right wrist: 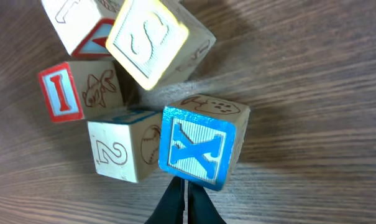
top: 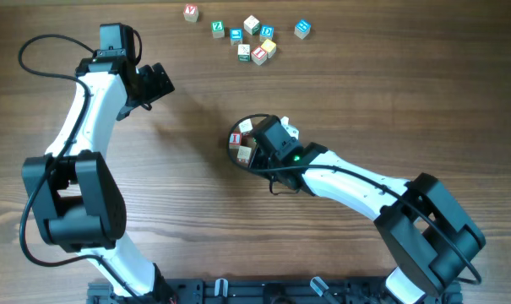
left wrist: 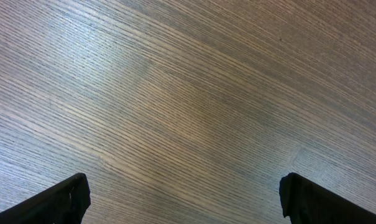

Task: Form a circle

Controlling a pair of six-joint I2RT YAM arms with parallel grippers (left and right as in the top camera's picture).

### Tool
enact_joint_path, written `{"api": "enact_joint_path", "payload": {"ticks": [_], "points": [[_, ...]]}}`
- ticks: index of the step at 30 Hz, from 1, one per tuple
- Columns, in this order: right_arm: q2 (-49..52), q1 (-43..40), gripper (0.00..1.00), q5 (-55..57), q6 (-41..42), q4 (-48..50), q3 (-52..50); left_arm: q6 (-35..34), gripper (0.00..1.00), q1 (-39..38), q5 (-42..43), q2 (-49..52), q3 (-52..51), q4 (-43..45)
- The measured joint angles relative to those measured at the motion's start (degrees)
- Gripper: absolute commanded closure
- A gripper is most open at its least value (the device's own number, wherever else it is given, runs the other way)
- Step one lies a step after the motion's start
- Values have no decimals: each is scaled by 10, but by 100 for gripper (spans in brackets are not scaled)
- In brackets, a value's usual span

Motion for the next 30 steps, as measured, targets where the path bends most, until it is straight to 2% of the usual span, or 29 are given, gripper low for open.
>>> {"api": "enact_joint_path", "payload": {"ticks": [15,19,30], "points": [[0,0,96,8,-2,23,0,0,0,0,0,0,0,0],[0,0,96,-16,-28,30,0,0,0,0,0,0,0,0],[-99,-26,96,-8,-60,-85,8,0,0,0,0,0,0,0]]}}
